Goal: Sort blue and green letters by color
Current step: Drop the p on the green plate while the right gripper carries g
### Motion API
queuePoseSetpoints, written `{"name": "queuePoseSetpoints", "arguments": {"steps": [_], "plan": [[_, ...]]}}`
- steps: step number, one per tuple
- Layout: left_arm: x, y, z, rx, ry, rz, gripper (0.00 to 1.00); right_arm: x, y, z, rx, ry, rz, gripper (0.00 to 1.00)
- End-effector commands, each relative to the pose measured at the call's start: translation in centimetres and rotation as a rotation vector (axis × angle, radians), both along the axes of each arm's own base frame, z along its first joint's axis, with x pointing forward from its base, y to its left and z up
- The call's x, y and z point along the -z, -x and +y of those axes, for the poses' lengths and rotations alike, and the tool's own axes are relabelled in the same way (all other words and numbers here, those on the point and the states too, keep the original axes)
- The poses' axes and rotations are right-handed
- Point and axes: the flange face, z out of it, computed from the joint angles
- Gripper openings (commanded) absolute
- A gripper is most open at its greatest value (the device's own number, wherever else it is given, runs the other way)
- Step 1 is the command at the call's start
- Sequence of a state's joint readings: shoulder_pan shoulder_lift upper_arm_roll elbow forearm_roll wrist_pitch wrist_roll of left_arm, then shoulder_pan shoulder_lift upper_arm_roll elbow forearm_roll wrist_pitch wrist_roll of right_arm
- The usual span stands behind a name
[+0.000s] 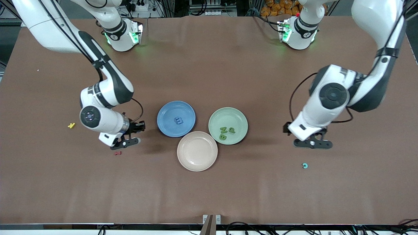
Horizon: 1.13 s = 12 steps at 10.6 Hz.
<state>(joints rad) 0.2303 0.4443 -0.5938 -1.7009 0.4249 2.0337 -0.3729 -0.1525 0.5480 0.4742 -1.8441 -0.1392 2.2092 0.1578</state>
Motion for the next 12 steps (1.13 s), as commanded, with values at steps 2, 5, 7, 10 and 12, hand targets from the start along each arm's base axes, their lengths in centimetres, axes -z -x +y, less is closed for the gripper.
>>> {"name": "queuePoseSetpoints", "arguments": {"steps": [2, 5, 7, 10, 12], "plan": [[4.0, -1.4, 14.0, 0.210, 0.035, 0.091, 1.00, -0.7, 3.6, 10.0, 0.205, 0.029, 0.027, 0.00], [8.9, 0.9, 17.7, 0.210, 0.062, 0.131, 1.00, -0.5, 4.7, 12.7, 0.239, 0.031, 0.016, 0.86], [13.4, 1.9, 19.6, 0.180, 0.139, 0.070, 1.00, -0.2, 4.6, 12.0, 0.239, 0.036, 0.020, 1.00], [13.8, 1.9, 18.4, -0.053, 0.150, 0.063, 1.00, 0.0, 3.6, 8.3, 0.206, 0.040, 0.025, 1.00], [13.8, 1.9, 16.2, -0.140, 0.143, 0.058, 1.00, 0.0, 3.1, 3.6, 0.145, 0.040, 0.023, 1.00]]}}
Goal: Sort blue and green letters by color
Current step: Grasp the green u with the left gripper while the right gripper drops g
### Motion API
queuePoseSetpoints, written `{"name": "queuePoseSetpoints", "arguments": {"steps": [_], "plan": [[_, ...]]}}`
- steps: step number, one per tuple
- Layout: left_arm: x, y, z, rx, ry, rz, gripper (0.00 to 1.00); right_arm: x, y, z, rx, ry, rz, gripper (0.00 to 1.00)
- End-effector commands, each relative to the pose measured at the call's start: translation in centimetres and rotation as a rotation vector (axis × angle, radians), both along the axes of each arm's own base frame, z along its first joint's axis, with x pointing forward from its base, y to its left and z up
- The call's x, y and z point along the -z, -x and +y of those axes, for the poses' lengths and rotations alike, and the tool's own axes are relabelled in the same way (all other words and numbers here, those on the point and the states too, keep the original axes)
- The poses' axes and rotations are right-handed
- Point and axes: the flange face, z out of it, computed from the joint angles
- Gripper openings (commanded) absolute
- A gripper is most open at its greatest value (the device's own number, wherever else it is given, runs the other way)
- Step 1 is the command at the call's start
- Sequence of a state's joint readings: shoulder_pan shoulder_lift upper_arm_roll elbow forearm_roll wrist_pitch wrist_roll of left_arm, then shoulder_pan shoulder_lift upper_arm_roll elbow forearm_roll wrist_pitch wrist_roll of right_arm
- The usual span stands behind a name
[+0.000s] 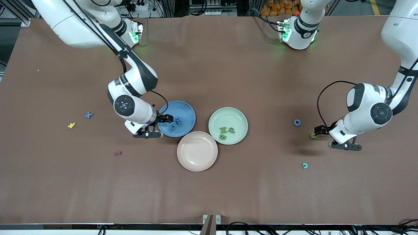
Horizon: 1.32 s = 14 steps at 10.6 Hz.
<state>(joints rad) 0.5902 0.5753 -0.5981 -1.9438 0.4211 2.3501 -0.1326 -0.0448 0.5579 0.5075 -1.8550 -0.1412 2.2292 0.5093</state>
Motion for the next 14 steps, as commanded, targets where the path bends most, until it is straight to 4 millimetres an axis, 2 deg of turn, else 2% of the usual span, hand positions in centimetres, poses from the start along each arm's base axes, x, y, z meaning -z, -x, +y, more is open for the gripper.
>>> {"name": "queuePoseSetpoints", "arguments": {"steps": [1, 2, 3, 4, 6, 8, 9, 10, 12, 14], "plan": [[-0.6, 0.1, -3.3, -0.148, -0.014, -0.006, 1.00, -1.0, 0.6, -5.5, -0.077, 0.021, -0.012, 1.00], [-0.4, 0.1, -4.0, -0.175, -0.014, -0.003, 1.00, -1.6, 1.5, -6.3, -0.090, 0.047, -0.020, 1.00], [-0.2, 0.1, -4.0, -0.178, -0.014, 0.000, 0.91, -1.7, 2.2, -7.7, -0.132, 0.077, -0.031, 1.00], [-0.2, 0.0, -3.8, -0.171, -0.020, -0.005, 0.90, -1.6, 2.3, -10.0, -0.155, 0.087, -0.028, 1.00], [0.6, 0.1, -3.6, -0.149, -0.037, -0.004, 0.90, -1.1, 2.0, -15.7, -0.233, 0.068, -0.015, 1.00], [1.6, 0.3, -3.7, -0.129, -0.047, 0.004, 0.84, -0.5, 1.7, -21.9, -0.328, 0.032, -0.005, 1.00], [2.1, 0.4, -3.5, -0.132, -0.045, 0.011, 0.81, -0.4, 1.7, -24.3, -0.398, 0.012, -0.007, 1.00], [2.4, 0.4, -3.5, -0.130, -0.045, 0.015, 0.79, -0.3, 1.7, -25.9, -0.463, -0.005, -0.009, 1.00], [2.9, 0.5, -3.0, -0.125, -0.058, 0.016, 0.79, 0.4, 2.3, -27.8, -0.581, -0.004, -0.015, 1.00], [3.4, 0.2, -2.8, -0.104, -0.075, 0.009, 0.73, 2.4, 4.0, -30.2, -0.707, 0.032, -0.063, 1.00]]}}
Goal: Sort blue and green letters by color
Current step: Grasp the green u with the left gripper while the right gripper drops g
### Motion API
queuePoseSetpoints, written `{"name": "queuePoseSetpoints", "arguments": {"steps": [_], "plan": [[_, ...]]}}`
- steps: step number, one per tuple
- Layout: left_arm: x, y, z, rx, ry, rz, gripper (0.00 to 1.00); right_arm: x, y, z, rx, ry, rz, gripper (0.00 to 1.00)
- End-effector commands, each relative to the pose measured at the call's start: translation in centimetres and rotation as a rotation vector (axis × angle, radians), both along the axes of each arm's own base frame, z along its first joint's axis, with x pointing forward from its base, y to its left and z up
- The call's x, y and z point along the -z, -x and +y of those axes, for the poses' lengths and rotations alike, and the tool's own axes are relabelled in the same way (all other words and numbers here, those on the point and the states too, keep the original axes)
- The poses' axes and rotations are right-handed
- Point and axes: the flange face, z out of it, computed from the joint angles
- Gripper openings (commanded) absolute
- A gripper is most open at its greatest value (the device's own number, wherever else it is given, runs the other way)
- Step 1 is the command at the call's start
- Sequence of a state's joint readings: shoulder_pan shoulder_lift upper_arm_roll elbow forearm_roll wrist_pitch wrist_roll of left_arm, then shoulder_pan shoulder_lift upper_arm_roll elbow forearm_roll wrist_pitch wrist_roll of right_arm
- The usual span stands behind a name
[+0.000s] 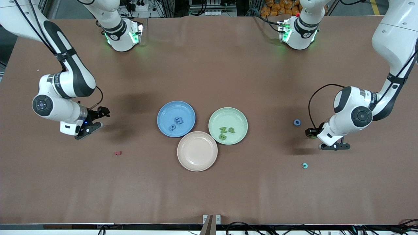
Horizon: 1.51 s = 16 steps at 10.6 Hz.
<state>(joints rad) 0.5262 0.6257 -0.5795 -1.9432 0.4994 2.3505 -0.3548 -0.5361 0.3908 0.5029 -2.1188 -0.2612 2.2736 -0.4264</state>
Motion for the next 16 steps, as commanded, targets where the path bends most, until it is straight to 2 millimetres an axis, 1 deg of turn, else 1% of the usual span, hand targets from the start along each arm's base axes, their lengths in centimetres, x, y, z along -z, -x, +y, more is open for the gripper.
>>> {"name": "queuePoseSetpoints", "arguments": {"steps": [1, 4, 5, 6, 7, 8, 9, 10, 11, 12, 13, 14, 15, 16], "plan": [[0.6, -0.3, 0.3, 0.022, -0.038, -0.020, 0.71, 2.0, 3.3, -3.1, -0.202, 0.015, -0.060, 1.00], [1.0, -0.4, 0.0, 0.007, -0.035, -0.017, 0.68, 1.8, 4.8, -6.3, -0.330, 0.003, -0.054, 1.00], [1.3, -0.5, -0.3, 0.008, -0.032, -0.016, 0.64, 2.0, 5.4, -7.1, -0.370, -0.003, -0.074, 1.00], [1.5, -0.5, -0.3, 0.011, -0.033, -0.013, 0.58, 2.4, 6.0, -7.5, -0.392, -0.008, -0.091, 1.00], [1.7, -0.4, -0.3, 0.023, -0.041, -0.014, 0.53, 2.6, 6.2, -7.9, -0.405, 0.000, -0.104, 1.00], [1.8, -0.4, -0.3, 0.027, -0.043, -0.013, 0.45, 2.7, 6.3, -8.2, -0.423, 0.011, -0.104, 1.00], [1.6, -0.7, -0.3, 0.026, -0.044, -0.019, 0.33, 2.9, 6.3, -8.4, -0.427, 0.011, -0.108, 1.00], [1.7, -0.7, -0.3, 0.035, -0.049, -0.021, 0.19, 3.1, 6.3, -8.4, -0.443, 0.016, -0.112, 1.00], [1.7, -0.7, -0.3, 0.036, -0.051, -0.023, 0.01, 3.4, 6.5, -8.8, -0.448, 0.018, -0.108, 1.00], [1.6, -0.7, -0.7, 0.041, -0.052, -0.024, 0.00, 3.6, 6.5, -9.0, -0.461, 0.023, -0.119, 1.00], [1.3, -0.8, -0.9, 0.032, -0.054, -0.031, 0.00, 4.3, 6.6, -9.4, -0.463, 0.016, -0.127, 1.00], [0.3, -1.1, -1.6, 0.019, -0.066, -0.044, 0.00, 4.8, 6.8, -9.7, -0.469, 0.014, -0.124, 1.00], [-1.3, -1.4, -3.5, 0.022, -0.078, -0.072, 0.00, 4.9, 6.8, -9.7, -0.474, 0.017, -0.127, 1.00], [-2.4, -1.6, -5.9, 0.024, -0.080, -0.088, 0.00, 5.2, 6.8, -9.7, -0.470, 0.011, -0.124, 1.00]]}}
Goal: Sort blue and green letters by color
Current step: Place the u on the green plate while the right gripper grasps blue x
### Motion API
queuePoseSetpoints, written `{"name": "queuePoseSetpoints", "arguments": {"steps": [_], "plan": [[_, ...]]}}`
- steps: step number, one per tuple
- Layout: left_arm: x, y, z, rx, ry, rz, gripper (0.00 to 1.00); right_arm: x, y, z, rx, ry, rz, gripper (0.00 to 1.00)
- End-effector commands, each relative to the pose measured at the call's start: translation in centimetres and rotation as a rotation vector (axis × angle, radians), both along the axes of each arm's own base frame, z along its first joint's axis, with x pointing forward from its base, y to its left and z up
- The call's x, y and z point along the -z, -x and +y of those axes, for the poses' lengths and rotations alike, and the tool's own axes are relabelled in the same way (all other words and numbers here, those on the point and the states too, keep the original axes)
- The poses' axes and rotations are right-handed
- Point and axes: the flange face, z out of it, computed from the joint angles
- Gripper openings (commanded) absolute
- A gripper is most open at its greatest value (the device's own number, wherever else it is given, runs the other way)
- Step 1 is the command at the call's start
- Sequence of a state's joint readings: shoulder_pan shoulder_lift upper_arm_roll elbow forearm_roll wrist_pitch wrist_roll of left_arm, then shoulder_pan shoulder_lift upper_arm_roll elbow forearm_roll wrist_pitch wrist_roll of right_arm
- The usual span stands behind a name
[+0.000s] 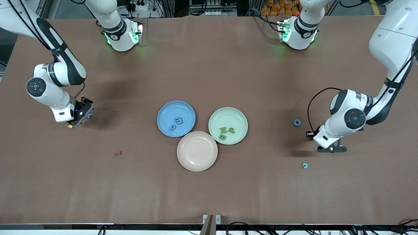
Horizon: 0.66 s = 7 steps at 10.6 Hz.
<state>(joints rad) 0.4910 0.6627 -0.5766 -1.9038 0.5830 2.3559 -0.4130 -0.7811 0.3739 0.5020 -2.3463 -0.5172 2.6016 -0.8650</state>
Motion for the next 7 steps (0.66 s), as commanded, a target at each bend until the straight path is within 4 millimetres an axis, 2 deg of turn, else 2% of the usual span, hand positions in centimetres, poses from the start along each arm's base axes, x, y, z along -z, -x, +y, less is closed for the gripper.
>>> {"name": "queuePoseSetpoints", "arguments": {"steps": [1, 3, 7], "plan": [[-4.4, -0.6, -7.1, 0.014, -0.045, -0.084, 0.00, 0.9, 0.4, -0.3, -0.019, -0.011, -0.005, 1.00], [-6.2, 0.2, -13.4, -0.008, -0.023, -0.113, 0.00, 1.2, 0.4, -0.4, -0.016, -0.016, -0.003, 1.00], [-7.0, 3.7, -26.7, -0.117, 0.035, -0.148, 0.00, 2.3, 0.6, -1.2, -0.022, -0.018, -0.012, 1.00]]}}
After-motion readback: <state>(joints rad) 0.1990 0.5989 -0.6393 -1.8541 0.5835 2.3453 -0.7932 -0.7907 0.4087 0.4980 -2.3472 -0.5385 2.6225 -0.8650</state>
